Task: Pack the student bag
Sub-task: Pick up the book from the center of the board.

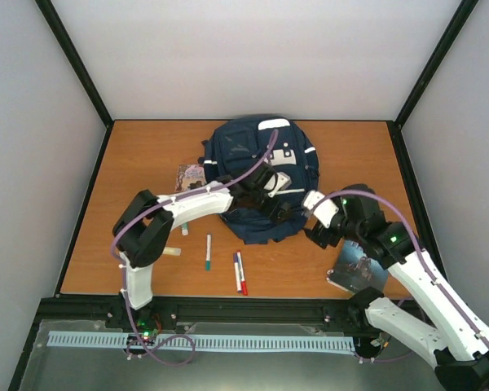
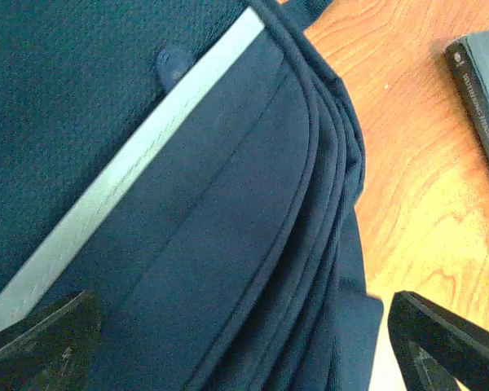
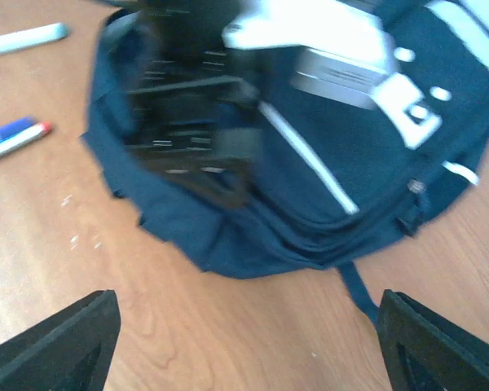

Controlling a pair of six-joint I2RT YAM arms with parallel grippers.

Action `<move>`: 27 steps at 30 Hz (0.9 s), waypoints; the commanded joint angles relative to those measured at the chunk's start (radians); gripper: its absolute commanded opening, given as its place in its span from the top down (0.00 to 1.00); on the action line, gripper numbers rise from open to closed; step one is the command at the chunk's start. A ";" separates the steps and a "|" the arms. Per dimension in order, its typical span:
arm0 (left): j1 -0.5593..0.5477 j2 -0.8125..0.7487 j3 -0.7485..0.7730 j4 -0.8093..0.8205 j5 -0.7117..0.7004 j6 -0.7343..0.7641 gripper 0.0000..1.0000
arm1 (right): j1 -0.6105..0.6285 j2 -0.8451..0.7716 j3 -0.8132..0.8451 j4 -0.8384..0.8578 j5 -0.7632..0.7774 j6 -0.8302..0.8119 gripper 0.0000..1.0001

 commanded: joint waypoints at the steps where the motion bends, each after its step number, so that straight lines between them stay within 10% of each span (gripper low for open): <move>1: 0.007 -0.152 -0.074 0.067 -0.040 -0.081 0.00 | -0.132 0.054 0.078 0.046 0.003 0.095 0.10; 8: -0.052 -0.280 -0.145 0.126 -0.151 -0.082 0.00 | -0.485 0.173 0.034 0.150 -0.008 0.164 0.00; 19: -0.180 -0.254 -0.119 0.297 -0.078 -0.048 0.00 | -1.073 0.346 0.105 -0.147 -0.216 -0.153 0.00; 27: -0.363 -0.205 0.083 0.062 -0.735 -0.141 0.00 | -1.300 0.314 -0.022 -0.203 -0.168 -0.364 0.00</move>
